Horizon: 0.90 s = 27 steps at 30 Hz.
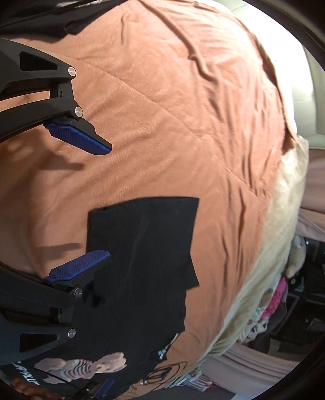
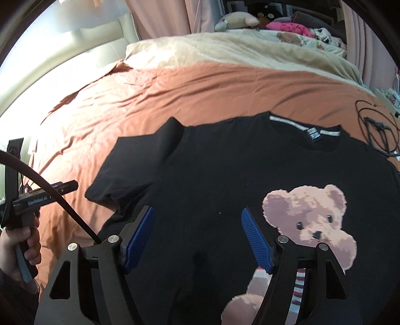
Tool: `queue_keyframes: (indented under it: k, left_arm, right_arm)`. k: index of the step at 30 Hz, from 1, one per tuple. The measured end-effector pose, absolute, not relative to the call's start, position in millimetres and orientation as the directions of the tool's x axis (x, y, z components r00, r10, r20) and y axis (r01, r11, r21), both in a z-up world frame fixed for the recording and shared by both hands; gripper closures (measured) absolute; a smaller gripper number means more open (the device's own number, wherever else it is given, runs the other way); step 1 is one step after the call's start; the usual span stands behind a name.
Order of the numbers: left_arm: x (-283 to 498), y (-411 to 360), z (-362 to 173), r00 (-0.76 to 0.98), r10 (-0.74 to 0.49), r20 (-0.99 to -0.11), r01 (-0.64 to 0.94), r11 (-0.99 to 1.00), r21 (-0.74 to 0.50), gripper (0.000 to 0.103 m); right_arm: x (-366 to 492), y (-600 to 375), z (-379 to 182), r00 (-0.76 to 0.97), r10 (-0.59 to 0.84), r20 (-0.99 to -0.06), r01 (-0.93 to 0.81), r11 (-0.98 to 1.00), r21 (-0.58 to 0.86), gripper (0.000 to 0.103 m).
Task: Fold small clothes
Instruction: 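Move both grippers down toward the black teddy-bear T-shirt, then grasp the shirt side edge with the left gripper and fold it over the bear print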
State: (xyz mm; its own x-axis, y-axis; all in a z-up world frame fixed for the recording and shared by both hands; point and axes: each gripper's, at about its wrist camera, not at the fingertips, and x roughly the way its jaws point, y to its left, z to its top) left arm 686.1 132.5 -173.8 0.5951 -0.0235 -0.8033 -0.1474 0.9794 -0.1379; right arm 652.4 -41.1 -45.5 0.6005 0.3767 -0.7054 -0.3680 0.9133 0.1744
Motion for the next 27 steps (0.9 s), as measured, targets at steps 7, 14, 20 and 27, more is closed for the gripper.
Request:
queue_keyframes:
  k: [7, 14, 20, 27]
  left_arm:
    - [715.7, 148.0, -197.8, 0.544, -0.033, -0.839, -0.185, 0.970, -0.159, 0.024]
    - [729.2, 153.8, -211.8, 0.519, -0.064, -0.852, -0.234, 0.948, -0.215, 0.037]
    - [741.5, 130.3, -210.4, 0.500, -0.128, -0.856, -0.150, 0.961, -0.231, 0.058]
    - [744.9, 136.1, -200.3, 0.519, -0.117, -0.847, -0.168, 0.957, -0.236, 0.095]
  right_arm:
    - [671.2, -21.9, -63.3, 0.557, 0.365, -0.746, -0.369, 0.913, 0.172, 0.032]
    - [681.0, -5.6, -67.8, 0.546, 0.345, -0.763, -0.379, 0.914, 0.142, 0.033]
    - [699.1, 17.3, -76.8, 0.507, 0.370, -0.778, -0.387, 0.905, 0.178, 0.044]
    - [717.9, 30.7, -88.3, 0.481, 0.386, -0.788, -0.364, 0.905, 0.221, 0.046]
